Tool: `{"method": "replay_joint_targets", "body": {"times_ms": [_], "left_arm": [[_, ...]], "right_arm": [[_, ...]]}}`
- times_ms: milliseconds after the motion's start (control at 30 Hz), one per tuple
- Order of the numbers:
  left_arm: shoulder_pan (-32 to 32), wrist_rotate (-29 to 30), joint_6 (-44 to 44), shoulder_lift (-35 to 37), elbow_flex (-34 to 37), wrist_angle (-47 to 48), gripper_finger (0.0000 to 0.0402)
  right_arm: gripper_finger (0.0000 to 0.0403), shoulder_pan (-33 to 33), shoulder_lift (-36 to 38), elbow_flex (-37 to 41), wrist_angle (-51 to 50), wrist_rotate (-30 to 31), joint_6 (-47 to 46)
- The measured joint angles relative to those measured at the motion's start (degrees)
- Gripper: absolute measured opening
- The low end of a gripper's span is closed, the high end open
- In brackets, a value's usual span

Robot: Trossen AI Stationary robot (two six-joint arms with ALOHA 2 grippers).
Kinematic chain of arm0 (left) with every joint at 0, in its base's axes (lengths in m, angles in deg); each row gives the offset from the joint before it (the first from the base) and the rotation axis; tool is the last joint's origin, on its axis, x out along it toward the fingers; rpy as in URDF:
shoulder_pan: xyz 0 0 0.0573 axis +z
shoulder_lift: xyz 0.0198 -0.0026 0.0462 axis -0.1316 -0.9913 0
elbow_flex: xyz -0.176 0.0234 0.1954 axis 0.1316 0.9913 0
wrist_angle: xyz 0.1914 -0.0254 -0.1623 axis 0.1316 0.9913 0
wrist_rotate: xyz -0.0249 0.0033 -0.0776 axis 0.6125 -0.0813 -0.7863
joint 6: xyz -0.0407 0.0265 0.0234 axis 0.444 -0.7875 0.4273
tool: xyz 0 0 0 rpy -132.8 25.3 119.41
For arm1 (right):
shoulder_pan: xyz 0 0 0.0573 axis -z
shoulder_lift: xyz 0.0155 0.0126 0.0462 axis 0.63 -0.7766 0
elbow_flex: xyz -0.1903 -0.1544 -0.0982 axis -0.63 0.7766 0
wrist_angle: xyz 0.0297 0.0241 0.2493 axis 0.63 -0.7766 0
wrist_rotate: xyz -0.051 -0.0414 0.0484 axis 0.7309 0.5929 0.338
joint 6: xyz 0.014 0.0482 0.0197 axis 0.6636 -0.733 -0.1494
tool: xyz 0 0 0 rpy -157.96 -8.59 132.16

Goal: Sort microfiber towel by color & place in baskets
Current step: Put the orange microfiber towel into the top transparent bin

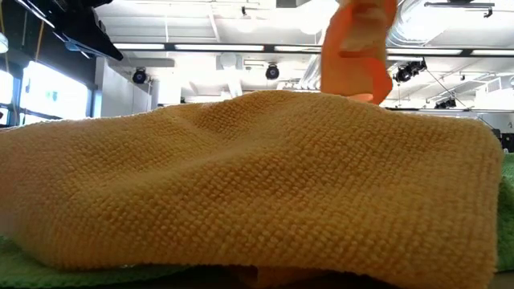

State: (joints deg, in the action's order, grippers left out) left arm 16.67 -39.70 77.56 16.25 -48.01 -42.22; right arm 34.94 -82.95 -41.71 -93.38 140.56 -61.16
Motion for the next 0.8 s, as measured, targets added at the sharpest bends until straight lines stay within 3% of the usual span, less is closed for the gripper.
{"method": "replay_joint_targets", "body": {"times_ms": [167,300,533,800], "left_arm": [[0.00,0.14,0.57,0.00,0.00,-1.23,0.0000],[0.00,2.51,0.96,-0.10,0.00,-3.99,0.0000],[0.00,4.56,-1.34,-1.46,-0.02,-11.51,0.0000],[0.00,6.68,-3.96,-4.31,-0.04,-16.41,0.0000]], "right_arm": [[0.0000,3.96,4.20,0.02,-5.56,4.33,-2.51],[0.0000,8.37,5.80,0.13,-11.21,3.50,-4.94],[0.0000,18.16,3.83,0.17,-19.81,-8.64,-5.81],[0.0000,31.79,-1.71,0.22,-23.32,-18.26,1.50]]}}
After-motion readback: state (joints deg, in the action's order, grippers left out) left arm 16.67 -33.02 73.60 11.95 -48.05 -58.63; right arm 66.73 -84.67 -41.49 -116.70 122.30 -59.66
